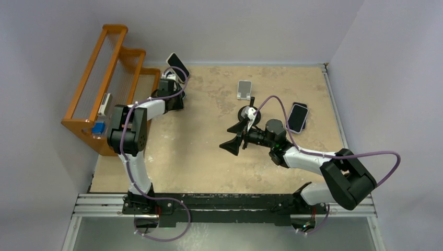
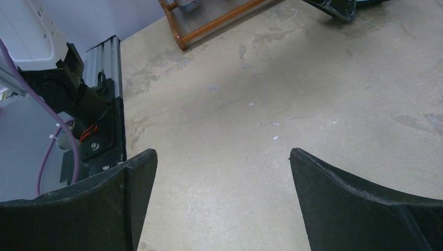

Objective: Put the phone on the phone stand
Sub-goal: Move the phone stand with the phone to the center of the board.

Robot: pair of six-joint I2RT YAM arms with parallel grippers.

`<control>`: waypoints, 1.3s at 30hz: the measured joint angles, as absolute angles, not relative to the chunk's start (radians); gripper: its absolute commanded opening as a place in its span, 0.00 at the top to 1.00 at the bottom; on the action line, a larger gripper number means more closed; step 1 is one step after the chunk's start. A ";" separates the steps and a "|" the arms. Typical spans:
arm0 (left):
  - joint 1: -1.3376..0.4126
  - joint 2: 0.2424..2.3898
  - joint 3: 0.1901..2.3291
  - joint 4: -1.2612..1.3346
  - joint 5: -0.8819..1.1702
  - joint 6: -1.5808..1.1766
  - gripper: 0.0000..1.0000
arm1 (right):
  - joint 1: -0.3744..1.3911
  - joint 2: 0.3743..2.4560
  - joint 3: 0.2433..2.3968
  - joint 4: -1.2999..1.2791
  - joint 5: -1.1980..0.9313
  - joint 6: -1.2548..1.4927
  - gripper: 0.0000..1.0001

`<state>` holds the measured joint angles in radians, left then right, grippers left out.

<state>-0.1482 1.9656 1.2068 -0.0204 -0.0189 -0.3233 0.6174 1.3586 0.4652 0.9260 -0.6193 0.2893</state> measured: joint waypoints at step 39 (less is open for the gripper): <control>-0.216 1.825 0.962 0.147 0.157 -0.455 0.61 | 0.618 1.333 0.453 0.925 -0.619 0.287 0.01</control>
